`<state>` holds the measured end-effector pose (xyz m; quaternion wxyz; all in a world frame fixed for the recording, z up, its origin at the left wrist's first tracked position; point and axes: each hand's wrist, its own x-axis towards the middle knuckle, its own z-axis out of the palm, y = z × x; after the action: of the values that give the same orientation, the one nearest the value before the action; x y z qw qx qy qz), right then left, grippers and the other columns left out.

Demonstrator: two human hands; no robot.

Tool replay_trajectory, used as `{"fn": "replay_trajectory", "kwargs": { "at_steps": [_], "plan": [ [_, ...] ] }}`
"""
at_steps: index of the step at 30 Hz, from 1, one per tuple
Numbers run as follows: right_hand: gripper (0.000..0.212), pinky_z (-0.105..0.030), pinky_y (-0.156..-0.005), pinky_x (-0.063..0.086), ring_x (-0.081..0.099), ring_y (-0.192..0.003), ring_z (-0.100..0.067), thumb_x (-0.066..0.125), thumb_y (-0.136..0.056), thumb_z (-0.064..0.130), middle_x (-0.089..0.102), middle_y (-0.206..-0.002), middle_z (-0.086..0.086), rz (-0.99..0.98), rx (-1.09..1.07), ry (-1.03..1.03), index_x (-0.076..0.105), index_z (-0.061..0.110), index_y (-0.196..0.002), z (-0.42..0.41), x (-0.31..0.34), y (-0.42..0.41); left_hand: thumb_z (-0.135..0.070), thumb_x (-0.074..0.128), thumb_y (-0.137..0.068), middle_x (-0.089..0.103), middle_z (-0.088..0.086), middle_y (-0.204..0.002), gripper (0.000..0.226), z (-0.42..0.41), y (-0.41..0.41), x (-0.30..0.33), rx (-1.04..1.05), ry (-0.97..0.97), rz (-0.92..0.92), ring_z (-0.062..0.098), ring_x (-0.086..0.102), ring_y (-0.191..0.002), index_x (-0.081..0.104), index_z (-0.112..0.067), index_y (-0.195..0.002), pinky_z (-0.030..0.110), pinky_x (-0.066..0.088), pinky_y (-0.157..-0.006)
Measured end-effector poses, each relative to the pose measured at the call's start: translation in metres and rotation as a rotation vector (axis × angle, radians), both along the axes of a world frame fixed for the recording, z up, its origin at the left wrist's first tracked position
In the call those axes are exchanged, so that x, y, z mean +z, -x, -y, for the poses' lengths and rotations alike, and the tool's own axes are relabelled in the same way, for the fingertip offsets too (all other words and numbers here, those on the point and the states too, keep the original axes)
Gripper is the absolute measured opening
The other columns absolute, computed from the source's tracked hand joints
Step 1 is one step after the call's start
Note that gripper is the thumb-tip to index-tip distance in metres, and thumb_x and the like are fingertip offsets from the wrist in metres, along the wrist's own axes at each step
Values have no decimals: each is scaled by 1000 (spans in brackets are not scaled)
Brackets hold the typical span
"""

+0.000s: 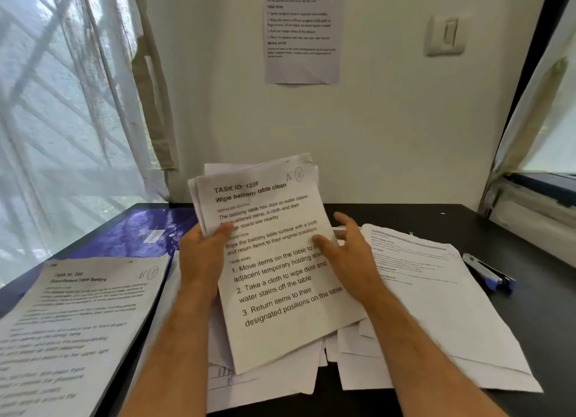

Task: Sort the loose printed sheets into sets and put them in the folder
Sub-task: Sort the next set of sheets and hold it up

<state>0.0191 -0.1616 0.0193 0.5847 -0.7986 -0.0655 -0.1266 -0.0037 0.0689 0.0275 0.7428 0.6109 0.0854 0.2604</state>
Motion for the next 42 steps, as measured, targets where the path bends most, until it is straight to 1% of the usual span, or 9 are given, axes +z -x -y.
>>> {"fn": "replay_trajectory", "kwargs": {
  "at_steps": [2,6,11,18,23,29,32,35,42],
  "plan": [
    [52,-34,-71,63,74,-84,-13,67,-94,32,70,-118,-1,-22,74,-6,45,26,-140,1,1,3,-15,71,-90,77,13,-94,12,-4,2,-1,-38,83,-32,31,75,-77,73,-16,-102,46,61,-69],
    [39,-43,-75,63,76,-84,-17,67,-94,27,75,-108,-2,-71,176,-107,51,25,-130,-4,2,2,-12,66,-94,76,9,-91,12,-10,2,-4,-57,212,-43,20,74,-65,70,-14,-105,31,58,-50],
    [25,-45,-75,63,76,-82,-23,66,-94,14,78,-98,-2,-151,181,-307,60,18,-119,-6,4,1,-20,65,-91,72,20,-115,34,-18,0,-9,-380,342,-130,40,72,-99,64,-10,-124,50,60,-72],
    [25,-40,-69,63,76,-83,-23,64,-95,13,78,-98,-2,-178,166,-387,60,18,-119,1,7,2,2,67,-76,68,24,-120,60,-13,0,-13,-556,250,-224,43,69,-102,57,-5,-134,50,60,-72],
    [22,-42,-77,62,75,-92,-26,63,-96,11,77,-103,-5,-325,367,-325,65,15,-118,8,8,8,2,64,-76,65,25,-127,60,-16,0,-9,-595,285,-173,45,66,-110,56,-4,-135,54,58,-78],
    [31,-37,-67,63,76,-85,-24,70,-90,7,78,-100,-4,-167,241,-391,64,13,-119,13,15,7,-20,57,-88,67,21,-125,44,-8,10,-2,-718,344,-169,40,68,-109,61,-10,-131,53,60,-76],
    [32,-41,-72,62,76,-88,-23,70,-91,9,77,-105,-4,-43,212,-367,62,15,-120,12,17,7,-8,60,-87,67,23,-123,44,0,11,6,-667,224,-150,41,69,-106,60,-7,-131,52,61,-74],
    [28,-41,-75,62,75,-91,-20,70,-92,12,75,-108,-3,80,201,-305,62,17,-118,10,21,11,8,57,-90,73,18,-112,38,13,10,15,-433,156,-20,34,74,-91,62,-7,-124,44,61,-63],
    [16,-25,-68,60,72,-89,-8,61,-98,23,71,-104,10,350,88,-214,60,26,-113,-11,26,20,-6,58,-98,75,3,-107,19,34,18,28,-219,170,421,27,72,-102,67,-17,-109,39,60,-75]
  ]
}}
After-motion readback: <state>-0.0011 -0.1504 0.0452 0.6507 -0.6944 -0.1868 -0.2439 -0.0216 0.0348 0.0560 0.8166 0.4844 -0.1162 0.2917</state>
